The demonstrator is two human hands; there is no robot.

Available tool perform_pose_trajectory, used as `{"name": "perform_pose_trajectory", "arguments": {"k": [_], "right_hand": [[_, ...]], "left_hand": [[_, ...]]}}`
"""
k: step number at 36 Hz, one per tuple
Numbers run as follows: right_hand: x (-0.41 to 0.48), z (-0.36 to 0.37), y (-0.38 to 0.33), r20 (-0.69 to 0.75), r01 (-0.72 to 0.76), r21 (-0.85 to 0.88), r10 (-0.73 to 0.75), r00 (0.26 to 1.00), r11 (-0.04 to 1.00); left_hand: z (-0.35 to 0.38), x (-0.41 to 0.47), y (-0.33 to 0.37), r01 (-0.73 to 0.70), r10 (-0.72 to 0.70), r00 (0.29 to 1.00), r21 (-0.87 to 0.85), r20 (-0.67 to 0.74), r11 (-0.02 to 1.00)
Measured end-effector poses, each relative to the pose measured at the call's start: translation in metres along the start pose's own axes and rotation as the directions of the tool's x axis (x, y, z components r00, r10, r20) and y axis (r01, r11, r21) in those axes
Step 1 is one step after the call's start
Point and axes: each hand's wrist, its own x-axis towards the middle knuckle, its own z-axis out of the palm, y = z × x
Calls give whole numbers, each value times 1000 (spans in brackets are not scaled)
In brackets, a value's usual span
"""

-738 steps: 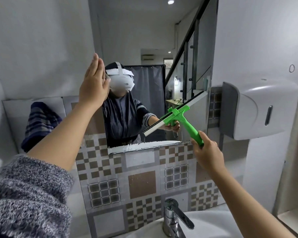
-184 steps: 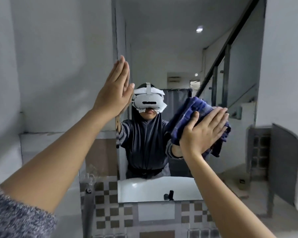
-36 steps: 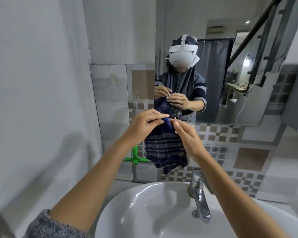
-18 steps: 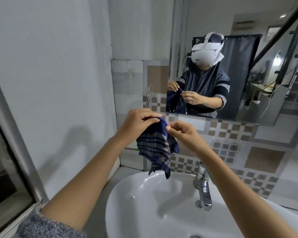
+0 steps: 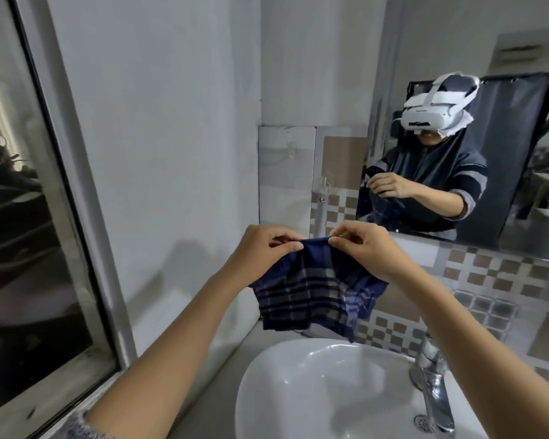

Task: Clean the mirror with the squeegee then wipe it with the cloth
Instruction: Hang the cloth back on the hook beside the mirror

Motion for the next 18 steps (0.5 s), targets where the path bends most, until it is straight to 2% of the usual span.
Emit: {"name": "perform_pose_trajectory", "arguments": {"k": [5, 12, 18], "right_hand": [[34, 7, -14, -151, 54, -83, -66, 986, 995], [114, 4, -42, -352, 105, -211, -176, 919, 972], [194, -4, -55, -499, 61, -278, -199, 844, 959]], "left_hand": [[-16, 28, -19, 10, -10, 999, -10, -34, 1000], [-40, 104, -32, -82, 61, 953, -58, -298, 995], [-55, 181, -32, -162, 137, 875, -16, -464, 987]]}}
